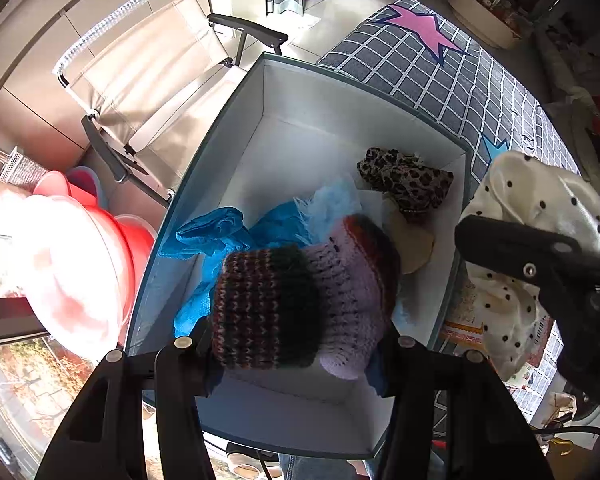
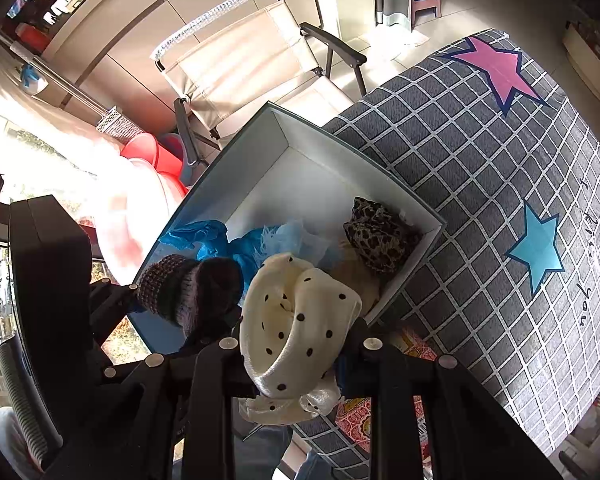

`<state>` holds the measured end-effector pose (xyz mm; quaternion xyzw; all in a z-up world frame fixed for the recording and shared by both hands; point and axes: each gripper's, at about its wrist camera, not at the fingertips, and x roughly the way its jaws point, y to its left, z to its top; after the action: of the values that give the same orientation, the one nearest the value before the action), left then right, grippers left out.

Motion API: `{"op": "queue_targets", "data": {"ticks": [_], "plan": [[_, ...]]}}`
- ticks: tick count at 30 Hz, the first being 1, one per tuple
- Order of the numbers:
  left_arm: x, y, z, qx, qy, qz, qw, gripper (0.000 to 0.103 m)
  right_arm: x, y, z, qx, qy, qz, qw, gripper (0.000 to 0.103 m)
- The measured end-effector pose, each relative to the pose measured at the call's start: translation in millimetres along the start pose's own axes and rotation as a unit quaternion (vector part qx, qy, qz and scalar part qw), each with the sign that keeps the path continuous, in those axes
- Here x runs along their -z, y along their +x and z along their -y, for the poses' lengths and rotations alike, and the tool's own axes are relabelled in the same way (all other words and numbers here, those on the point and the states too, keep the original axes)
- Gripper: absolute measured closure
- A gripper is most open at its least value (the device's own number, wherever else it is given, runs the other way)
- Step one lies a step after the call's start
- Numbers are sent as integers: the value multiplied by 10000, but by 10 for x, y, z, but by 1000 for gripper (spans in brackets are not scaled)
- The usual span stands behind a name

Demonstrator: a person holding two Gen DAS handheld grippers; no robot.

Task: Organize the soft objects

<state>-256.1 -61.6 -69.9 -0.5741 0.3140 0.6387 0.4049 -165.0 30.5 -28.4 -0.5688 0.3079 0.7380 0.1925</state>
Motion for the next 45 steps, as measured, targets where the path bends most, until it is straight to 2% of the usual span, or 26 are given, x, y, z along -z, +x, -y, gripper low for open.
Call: {"op": "queue_targets", "data": {"ticks": [4, 8, 11, 27, 31, 36, 39, 40, 42, 44, 45], "plan": [[8, -12, 10, 99, 71, 25, 9999, 45, -7, 6, 1, -1, -4, -4, 10000, 77], [10, -30, 41, -101, 203, 151, 9996, 45, -19, 11, 2, 1, -3, -7, 10000, 77], [-7, -17, 16, 16, 119, 83, 9999, 45, -19, 12, 2, 4, -5, -4, 10000, 77], [-32, 2, 14, -54, 122, 17, 9999, 43, -42, 57, -1, 11, -6, -32, 10000, 77], [-27, 13, 21, -98, 126, -9, 9999, 36, -51, 40, -1, 27, -1, -22, 10000, 77], [-24, 103, 24, -365, 163, -316, 9987, 26, -57, 29, 8, 31, 28, -11, 10000, 76], [-26, 131, 28, -472, 193, -441, 9977, 23, -49, 14, 18, 99, 28, 31, 9999, 56], [-32, 144, 24, -491, 183, -509, 9973, 22, -47, 6, 19, 146, 13, 57, 9999, 45], [-45, 137, -22, -210, 32, -508, 9985, 22, -47, -9, 35, 292, 10, 82, 9995, 30], [-58, 134, -76, -47, -153, -545, 9984, 22, -38, -38, 76, 353, 51, 116, 9993, 0], [-63, 133, -81, -68, -161, -550, 9983, 22, -30, -68, 95, 365, 77, 179, 9991, 0]]}}
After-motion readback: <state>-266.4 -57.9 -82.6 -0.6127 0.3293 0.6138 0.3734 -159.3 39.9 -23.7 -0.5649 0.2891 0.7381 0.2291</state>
